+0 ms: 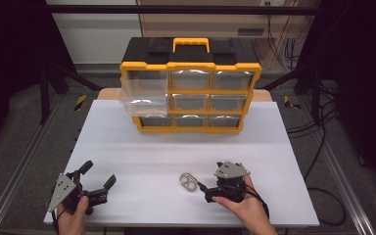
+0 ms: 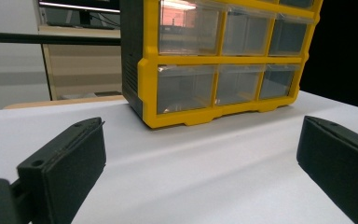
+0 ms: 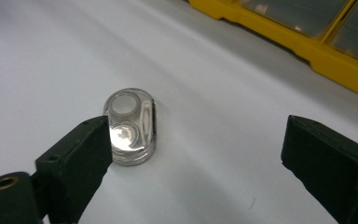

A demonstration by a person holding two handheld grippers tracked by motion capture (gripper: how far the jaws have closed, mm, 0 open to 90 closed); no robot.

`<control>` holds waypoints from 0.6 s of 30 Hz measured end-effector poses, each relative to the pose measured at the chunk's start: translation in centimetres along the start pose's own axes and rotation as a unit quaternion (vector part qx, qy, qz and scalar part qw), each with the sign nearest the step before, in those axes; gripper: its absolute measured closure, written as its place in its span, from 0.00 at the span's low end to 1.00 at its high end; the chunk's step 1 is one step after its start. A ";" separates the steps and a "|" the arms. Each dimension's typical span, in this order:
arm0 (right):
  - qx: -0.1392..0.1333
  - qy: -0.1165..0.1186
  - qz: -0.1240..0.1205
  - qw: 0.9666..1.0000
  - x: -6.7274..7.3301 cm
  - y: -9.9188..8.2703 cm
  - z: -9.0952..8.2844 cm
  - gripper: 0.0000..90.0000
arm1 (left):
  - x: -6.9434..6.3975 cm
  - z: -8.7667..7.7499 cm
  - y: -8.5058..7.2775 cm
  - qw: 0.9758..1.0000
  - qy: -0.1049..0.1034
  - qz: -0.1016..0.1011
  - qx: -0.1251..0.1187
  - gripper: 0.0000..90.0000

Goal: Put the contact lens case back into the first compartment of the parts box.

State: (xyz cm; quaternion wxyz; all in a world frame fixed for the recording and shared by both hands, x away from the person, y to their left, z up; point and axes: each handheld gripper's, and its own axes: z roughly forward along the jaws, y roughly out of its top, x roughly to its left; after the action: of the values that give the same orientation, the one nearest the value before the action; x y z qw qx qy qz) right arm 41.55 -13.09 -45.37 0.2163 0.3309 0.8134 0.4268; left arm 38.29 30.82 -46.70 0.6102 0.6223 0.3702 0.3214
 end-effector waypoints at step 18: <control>0.070 0.044 -0.002 0.997 3.1 1.2 3.0 0.21 | -0.6 0.4 0.0 1.000 0.004 0.013 0.012 0.00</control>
State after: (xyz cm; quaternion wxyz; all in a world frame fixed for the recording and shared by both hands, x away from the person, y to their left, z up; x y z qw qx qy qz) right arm 41.72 -8.75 -46.23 0.1577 0.3246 0.8504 0.3829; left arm 38.34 30.11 -46.74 0.5970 0.6327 0.3688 0.3274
